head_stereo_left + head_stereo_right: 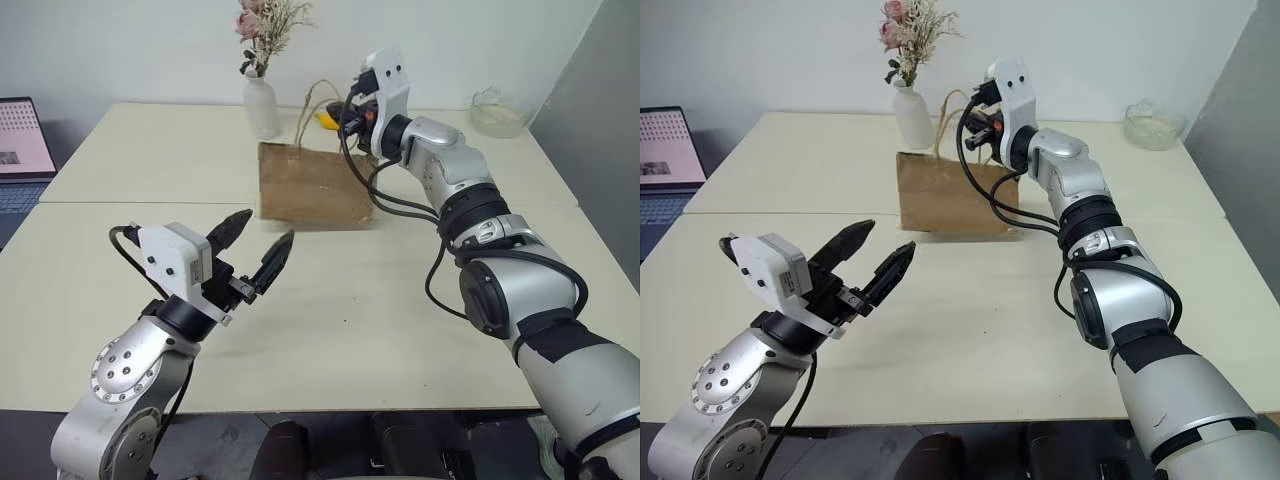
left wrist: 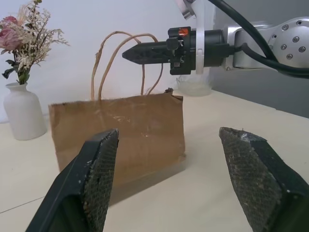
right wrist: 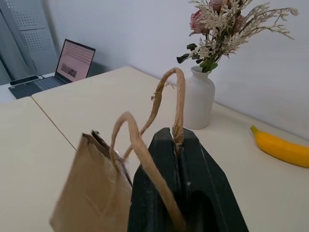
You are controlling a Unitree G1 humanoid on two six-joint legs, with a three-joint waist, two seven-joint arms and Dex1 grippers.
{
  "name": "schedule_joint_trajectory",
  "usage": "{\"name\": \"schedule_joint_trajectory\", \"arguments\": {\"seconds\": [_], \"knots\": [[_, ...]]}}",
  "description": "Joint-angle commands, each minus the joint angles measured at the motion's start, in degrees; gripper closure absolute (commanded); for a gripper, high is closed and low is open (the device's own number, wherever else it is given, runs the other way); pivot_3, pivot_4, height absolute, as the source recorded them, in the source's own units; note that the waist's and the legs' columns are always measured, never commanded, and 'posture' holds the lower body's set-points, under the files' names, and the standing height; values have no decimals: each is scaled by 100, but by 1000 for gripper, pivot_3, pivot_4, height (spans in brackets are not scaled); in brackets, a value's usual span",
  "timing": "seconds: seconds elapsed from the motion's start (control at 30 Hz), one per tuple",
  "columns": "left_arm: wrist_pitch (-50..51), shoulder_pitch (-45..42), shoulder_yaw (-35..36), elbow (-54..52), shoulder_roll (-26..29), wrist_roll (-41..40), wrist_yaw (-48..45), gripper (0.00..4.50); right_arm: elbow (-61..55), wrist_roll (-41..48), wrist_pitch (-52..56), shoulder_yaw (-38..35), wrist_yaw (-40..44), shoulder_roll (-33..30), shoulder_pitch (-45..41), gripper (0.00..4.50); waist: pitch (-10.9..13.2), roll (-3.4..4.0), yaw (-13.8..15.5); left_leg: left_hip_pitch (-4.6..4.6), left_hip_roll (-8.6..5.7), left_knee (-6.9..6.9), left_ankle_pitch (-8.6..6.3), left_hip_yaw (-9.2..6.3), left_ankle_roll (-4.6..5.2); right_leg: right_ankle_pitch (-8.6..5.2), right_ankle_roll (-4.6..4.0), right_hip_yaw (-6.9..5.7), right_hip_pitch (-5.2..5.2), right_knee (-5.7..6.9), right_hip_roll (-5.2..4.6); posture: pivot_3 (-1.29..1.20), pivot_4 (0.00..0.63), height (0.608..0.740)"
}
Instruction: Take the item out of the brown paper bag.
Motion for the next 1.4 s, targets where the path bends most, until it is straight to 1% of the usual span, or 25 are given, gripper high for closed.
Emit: {"name": "schedule_joint_trajectory", "arguments": {"seconds": [0.03, 0.5, 0.9, 1.0, 1.03, 1.17, 1.23, 1.27, 1.3, 1.4], "knots": [[-194, -75, 53, 13, 65, 102, -77, 1000, -245, -96, -161, -20, 44, -14, -10, 4467, 0, 0, -1, 0, 0, 0, 0, 0, 0, 0, 1, 1, 0, 1, 0, 0, 150, 740], [-303, -209, -106, 98, 30, 260, -96, 1000, -397, -331, -58, 36, 135, -95, 221, 4467, 0, 0, -2, 0, -1, 1, 0, 3, 0, 0, 2, 3, 0, 0, -1, 0, 150, 740], [-335, -258, -185, 112, -14, 306, -128, 1000, -381, -548, -148, 65, 87, -174, 247, 4467, 0, 0, -2, 0, -2, 1, 0, 3, 0, -1, 3, 3, 0, 0, -1, 0, 150, 740], [-348, -255, -204, 111, -26, 320, -132, 1000, -448, -553, -87, 59, 221, -220, 281, 3929, 0, 0, -2, 0, -2, 2, 0, 3, 0, -1, 3, 3, 0, 1, -1, 0, 150, 740], [-353, -250, -218, 107, -32, 329, -136, 1000, -477, -563, -77, 66, 267, -246, 293, 3633, 0, 0, -1, 0, -2, 2, 0, 3, 0, -1, 3, 3, 0, 1, -1, 0, 150, 740], [-354, -279, -270, 128, -51, 338, -156, 1000, -644, -592, 11, 109, 459, -386, 361, 2219, 0, 0, -1, 0, -2, 2, 0, 4, 0, -1, 3, 4, 0, -1, -1, 0, 150, 740], [-352, -275, -284, 117, -52, 327, -166, 1000, -857, -618, 72, 183, 626, -486, 465, 1571, 0, 0, -1, 0, -2, 1, 0, 4, 0, -1, 3, 4, 0, 0, -1, 0, 150, 740], [-348, -272, -294, 110, -48, 321, -175, 1000, -1031, -628, 114, 225, 730, -568, 558, 1179, 0, 0, 0, 0, -2, 1, 0, 3, 0, -1, 4, 3, 0, 0, -1, 0, 150, 740], [-344, -262, -297, 96, -44, 312, -180, 1000, -1189, -625, 165, 261, 799, -629, 637, 1179, 0, 0, 4, 0, -2, 1, 0, 2, 0, -3, 6, 3, 0, -1, -1, 0, 150, 740], [-316, -269, -301, 100, -28, 280, -198, 1000, -2190, -509, 488, 300, 1115, -959, 1138, 1179, 0, 0, 17, -1, -2, 2, 0, 0, 0, -7, 13, 1, 2, -1, -2, 0, 150, 740]]}}
